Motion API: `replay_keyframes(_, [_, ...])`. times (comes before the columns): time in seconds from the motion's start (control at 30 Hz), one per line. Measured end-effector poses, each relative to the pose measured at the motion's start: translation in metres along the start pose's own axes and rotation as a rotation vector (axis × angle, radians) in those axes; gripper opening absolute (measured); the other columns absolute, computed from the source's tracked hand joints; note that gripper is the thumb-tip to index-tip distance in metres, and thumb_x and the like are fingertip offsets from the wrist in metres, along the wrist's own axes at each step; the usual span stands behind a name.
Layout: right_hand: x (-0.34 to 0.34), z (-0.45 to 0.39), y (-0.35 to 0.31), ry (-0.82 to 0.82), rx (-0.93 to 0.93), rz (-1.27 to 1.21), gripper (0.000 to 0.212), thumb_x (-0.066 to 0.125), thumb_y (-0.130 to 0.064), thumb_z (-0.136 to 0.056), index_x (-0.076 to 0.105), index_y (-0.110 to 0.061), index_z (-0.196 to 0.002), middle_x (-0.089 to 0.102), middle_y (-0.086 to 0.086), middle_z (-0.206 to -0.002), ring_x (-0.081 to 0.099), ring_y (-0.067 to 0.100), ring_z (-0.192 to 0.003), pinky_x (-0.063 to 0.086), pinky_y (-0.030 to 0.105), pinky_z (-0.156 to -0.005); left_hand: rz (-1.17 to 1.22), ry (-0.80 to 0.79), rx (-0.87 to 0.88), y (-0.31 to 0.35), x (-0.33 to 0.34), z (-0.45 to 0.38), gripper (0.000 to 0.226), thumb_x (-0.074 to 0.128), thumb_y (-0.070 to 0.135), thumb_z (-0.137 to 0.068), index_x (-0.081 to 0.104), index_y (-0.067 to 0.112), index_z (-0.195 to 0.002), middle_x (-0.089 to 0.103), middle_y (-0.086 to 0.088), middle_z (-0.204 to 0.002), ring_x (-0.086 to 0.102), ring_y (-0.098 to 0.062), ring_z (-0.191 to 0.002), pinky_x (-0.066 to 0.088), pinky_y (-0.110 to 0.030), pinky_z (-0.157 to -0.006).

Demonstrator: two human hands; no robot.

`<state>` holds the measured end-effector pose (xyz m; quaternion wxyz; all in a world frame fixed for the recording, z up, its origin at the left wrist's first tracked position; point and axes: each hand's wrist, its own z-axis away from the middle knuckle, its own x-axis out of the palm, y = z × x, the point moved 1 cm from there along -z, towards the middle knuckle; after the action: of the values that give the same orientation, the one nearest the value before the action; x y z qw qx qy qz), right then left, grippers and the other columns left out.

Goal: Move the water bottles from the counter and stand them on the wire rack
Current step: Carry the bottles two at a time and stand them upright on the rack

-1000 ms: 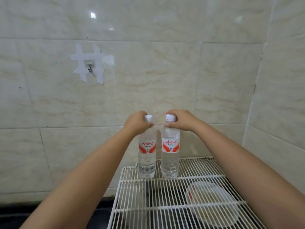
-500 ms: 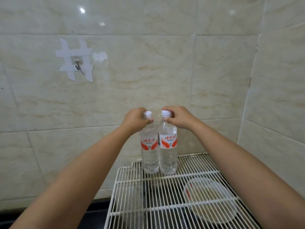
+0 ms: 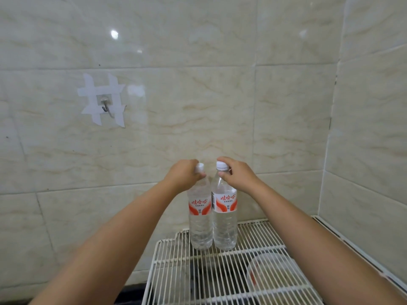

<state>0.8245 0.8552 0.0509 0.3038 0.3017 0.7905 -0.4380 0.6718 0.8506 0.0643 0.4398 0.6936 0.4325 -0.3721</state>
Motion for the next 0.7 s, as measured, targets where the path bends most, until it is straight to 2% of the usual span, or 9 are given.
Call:
replay_keyframes(0.2, [0.000,0.003,0.000,-0.010,0.010,0.007,0.046,0.051,-0.017,-0.092,0.039,-0.017,-0.137,0.054,0.011,-0.133,0.053,0.028,-0.115,0.041,0.031,-0.093,-0.016,0.001,0.003,0.002,-0.002,0.002,0.032,0.054,0.029,-0.092,0.056,-0.001,-0.104,0.063,-0.018,-0.108,0.056,-0.032,-0.099,0.033,-0.028,-0.069])
replay_keyframes(0.4, [0.002,0.006,-0.005,-0.036,0.019,0.024,0.049,0.049,-0.019,-0.093,0.034,-0.019,-0.139,0.051,0.010,-0.136,0.051,0.028,-0.119,0.041,0.032,-0.095,0.057,0.053,-0.037,-0.003,0.002,0.009,0.024,0.056,0.029,-0.090,0.055,0.006,-0.093,0.058,-0.011,-0.089,0.050,-0.025,-0.079,0.035,-0.028,-0.062])
replay_keyframes(0.43, [0.002,0.007,-0.006,-0.042,0.018,0.022,0.050,0.048,-0.019,-0.093,0.031,-0.018,-0.141,0.049,0.010,-0.138,0.050,0.027,-0.121,0.041,0.032,-0.096,0.057,0.059,-0.032,-0.004,0.003,0.010,0.025,0.056,0.030,-0.090,0.054,0.007,-0.097,0.061,-0.012,-0.093,0.052,-0.025,-0.082,0.039,-0.028,-0.063])
replay_keyframes(0.47, [0.003,0.008,-0.007,-0.053,0.017,0.016,0.051,0.047,-0.019,-0.094,0.028,-0.018,-0.142,0.047,0.011,-0.139,0.048,0.027,-0.123,0.040,0.033,-0.098,0.056,0.057,-0.022,-0.004,0.005,0.011,0.031,0.055,0.031,-0.090,0.054,0.007,-0.109,0.063,-0.015,-0.104,0.056,-0.026,-0.090,0.043,-0.030,-0.070])
replay_keyframes(0.53, [0.004,0.010,-0.007,-0.086,0.027,0.009,0.055,0.045,-0.020,-0.095,0.020,-0.018,-0.145,0.042,0.012,-0.143,0.044,0.028,-0.128,0.038,0.034,-0.101,0.068,0.049,-0.021,-0.002,0.009,0.016,0.053,0.052,0.032,-0.093,0.036,0.008,-0.138,0.055,-0.016,-0.131,0.053,-0.029,-0.117,0.044,-0.035,-0.093])
replay_keyframes(0.6, [0.006,0.013,-0.008,-0.111,0.048,0.011,0.061,0.045,-0.023,-0.095,0.013,-0.019,-0.146,0.038,0.014,-0.145,0.041,0.028,-0.130,0.036,0.036,-0.104,0.073,0.068,-0.014,0.001,0.012,0.021,0.056,0.042,0.029,-0.097,0.021,0.008,-0.145,0.046,-0.015,-0.140,0.046,-0.028,-0.127,0.039,-0.035,-0.101])
replay_keyframes(0.7, [0.006,0.019,-0.012,-0.062,0.081,0.137,0.060,0.044,-0.026,-0.094,0.014,-0.019,-0.146,0.032,0.013,-0.147,0.033,0.028,-0.134,0.031,0.040,-0.109,-0.023,0.086,-0.007,0.003,0.011,0.032,0.047,0.029,0.018,-0.101,0.019,0.008,-0.146,0.042,-0.016,-0.142,0.043,-0.030,-0.127,0.038,-0.037,-0.102])
